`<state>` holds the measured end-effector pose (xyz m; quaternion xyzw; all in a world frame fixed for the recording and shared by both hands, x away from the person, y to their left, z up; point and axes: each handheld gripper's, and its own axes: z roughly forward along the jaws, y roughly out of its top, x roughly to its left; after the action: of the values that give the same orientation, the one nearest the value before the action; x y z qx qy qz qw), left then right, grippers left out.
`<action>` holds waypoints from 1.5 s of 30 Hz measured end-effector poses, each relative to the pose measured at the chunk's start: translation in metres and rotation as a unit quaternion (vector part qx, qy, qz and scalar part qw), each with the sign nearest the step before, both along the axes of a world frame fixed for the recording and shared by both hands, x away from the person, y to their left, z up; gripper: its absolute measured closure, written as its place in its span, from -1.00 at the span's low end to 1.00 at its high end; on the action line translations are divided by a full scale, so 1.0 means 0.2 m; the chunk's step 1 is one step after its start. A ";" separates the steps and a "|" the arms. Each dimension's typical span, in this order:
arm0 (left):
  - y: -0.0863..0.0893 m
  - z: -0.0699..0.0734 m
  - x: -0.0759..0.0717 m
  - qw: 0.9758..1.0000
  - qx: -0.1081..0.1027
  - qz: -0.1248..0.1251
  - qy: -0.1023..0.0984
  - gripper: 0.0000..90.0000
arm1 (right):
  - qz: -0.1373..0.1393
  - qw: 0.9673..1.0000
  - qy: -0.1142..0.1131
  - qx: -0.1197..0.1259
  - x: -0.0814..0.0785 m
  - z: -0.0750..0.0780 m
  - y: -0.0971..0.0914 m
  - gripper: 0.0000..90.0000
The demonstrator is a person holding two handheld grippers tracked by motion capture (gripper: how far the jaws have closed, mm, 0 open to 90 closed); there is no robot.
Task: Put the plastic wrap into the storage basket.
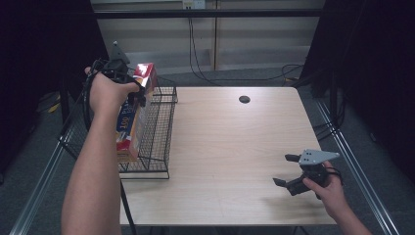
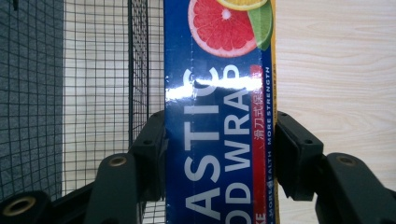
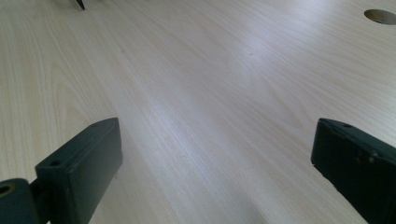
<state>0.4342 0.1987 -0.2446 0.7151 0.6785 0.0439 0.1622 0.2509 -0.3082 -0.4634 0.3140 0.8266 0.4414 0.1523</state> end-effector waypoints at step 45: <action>0.28 -0.05 -0.02 0.998 0.019 0.052 -0.002 -0.01 | -0.006 1.000 -0.002 -0.007 0.00 -0.01 0.02 -0.96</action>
<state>0.4295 0.2541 -0.2552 0.6814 0.7139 0.0660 0.1475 0.2504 -0.3047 -0.4651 0.3173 0.8274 0.4356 0.1582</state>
